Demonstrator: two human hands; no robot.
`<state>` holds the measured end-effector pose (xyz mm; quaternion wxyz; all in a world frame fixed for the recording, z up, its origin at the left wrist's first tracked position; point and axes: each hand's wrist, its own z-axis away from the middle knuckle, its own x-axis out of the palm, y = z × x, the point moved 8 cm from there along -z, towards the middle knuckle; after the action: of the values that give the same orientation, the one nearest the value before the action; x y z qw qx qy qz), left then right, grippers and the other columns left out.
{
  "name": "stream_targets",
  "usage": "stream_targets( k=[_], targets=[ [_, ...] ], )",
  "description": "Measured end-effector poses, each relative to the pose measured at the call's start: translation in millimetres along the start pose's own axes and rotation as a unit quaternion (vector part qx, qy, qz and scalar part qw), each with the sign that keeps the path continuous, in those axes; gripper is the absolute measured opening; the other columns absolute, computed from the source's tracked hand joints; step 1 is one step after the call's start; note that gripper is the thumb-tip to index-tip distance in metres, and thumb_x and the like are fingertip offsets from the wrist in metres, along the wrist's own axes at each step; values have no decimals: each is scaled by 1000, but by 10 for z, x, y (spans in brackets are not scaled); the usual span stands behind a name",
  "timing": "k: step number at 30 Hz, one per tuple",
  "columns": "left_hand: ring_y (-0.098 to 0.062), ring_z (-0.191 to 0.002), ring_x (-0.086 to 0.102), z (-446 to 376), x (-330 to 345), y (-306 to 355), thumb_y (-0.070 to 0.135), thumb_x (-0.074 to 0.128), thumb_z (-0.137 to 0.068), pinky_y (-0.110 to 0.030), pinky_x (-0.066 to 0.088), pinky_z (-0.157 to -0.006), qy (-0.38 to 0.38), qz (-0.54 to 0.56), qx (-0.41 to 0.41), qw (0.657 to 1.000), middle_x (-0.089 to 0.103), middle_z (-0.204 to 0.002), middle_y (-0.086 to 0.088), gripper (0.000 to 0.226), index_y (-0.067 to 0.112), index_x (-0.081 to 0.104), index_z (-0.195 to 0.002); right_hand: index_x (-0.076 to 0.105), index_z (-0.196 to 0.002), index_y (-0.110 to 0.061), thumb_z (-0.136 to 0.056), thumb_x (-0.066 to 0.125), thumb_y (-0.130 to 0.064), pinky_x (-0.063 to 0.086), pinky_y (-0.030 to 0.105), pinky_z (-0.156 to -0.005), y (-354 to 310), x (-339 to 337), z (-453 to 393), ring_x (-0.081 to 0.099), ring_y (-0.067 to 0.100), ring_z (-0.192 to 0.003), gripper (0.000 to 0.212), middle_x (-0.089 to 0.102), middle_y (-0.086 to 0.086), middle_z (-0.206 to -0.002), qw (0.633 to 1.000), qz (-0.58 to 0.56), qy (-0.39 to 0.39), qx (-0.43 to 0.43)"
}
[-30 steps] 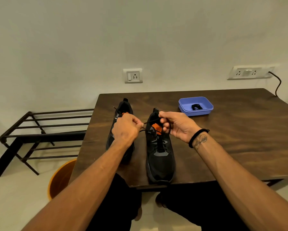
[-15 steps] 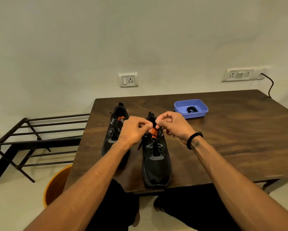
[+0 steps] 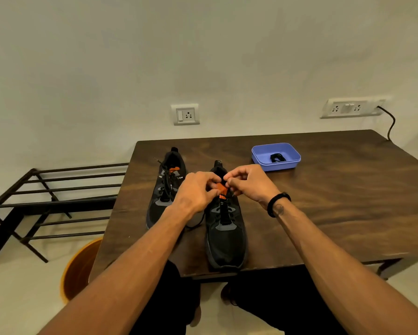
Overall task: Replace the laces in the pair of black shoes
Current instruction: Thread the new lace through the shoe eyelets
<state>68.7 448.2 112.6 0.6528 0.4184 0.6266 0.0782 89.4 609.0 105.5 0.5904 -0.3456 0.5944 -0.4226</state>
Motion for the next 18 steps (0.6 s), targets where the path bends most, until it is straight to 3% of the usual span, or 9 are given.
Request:
stream_targets(
  k=[5, 7, 10, 12, 14, 16, 18],
  targets=[
    [-5, -79, 64, -24, -2, -196, 19, 75, -92, -31, 57, -87, 0, -15, -40, 999, 67, -86, 8, 30, 21, 71, -121, 73, -97, -10, -97, 65, -2, 57, 23, -64, 135, -122, -26, 69, 11, -71, 11, 76, 9, -85, 998, 30, 44, 38],
    [-7, -79, 66, -13, -77, -238, 17, 69, -95, -31, 58, -83, 47, 0, -62, 997, 68, -85, 7, 18, 22, 70, -113, 73, -95, -12, -97, 65, -3, 57, 23, -63, 158, -148, -33, 70, 12, -71, 12, 76, 7, -84, 997, 41, 53, 45],
    [-16, -81, 70, 13, -218, -535, 15, 61, -95, -32, 58, -76, 99, 8, -185, 978, 72, -86, 0, 12, 21, 69, -88, 73, -91, -16, -95, 67, -4, 57, 25, -68, 175, -137, -44, 71, 11, -71, 15, 76, 4, -80, 996, 65, 55, 38],
    [-19, -83, 73, 58, -99, -703, 16, 66, -93, -31, 61, -72, -1, 5, -254, 967, 76, -90, -6, 12, 18, 74, -84, 74, -89, -18, -94, 68, -4, 60, 28, -71, 176, -132, -48, 71, 11, -71, 16, 76, 4, -79, 995, 70, 55, 34],
    [-17, -89, 71, 160, 80, -726, 21, 77, -90, -27, 59, -69, -120, -13, -271, 955, 74, -103, -6, 10, 18, 75, -99, 74, -89, -19, -93, 68, -4, 61, 29, -73, 154, -124, -46, 72, 12, -72, 16, 77, 4, -81, 996, 66, 51, 31],
    [-20, -107, 68, 183, 230, -765, 28, 83, -86, -27, 56, -84, -182, -42, -259, 948, 69, -123, -5, 44, 23, 67, -127, 74, -91, -18, -93, 69, -4, 60, 26, -68, 113, -91, -28, 71, 12, -73, 16, 77, 6, -83, 997, 60, 38, 28],
    [-21, -117, 65, 152, 292, -709, 31, 82, -86, -32, 53, -97, -188, -51, -239, 951, 67, -129, -4, 51, 24, 64, -133, 75, -94, -16, -93, 69, -3, 59, 24, -66, 95, -64, -4, 71, 13, -74, 14, 77, 7, -85, 997, 59, 26, 30]
  ],
)
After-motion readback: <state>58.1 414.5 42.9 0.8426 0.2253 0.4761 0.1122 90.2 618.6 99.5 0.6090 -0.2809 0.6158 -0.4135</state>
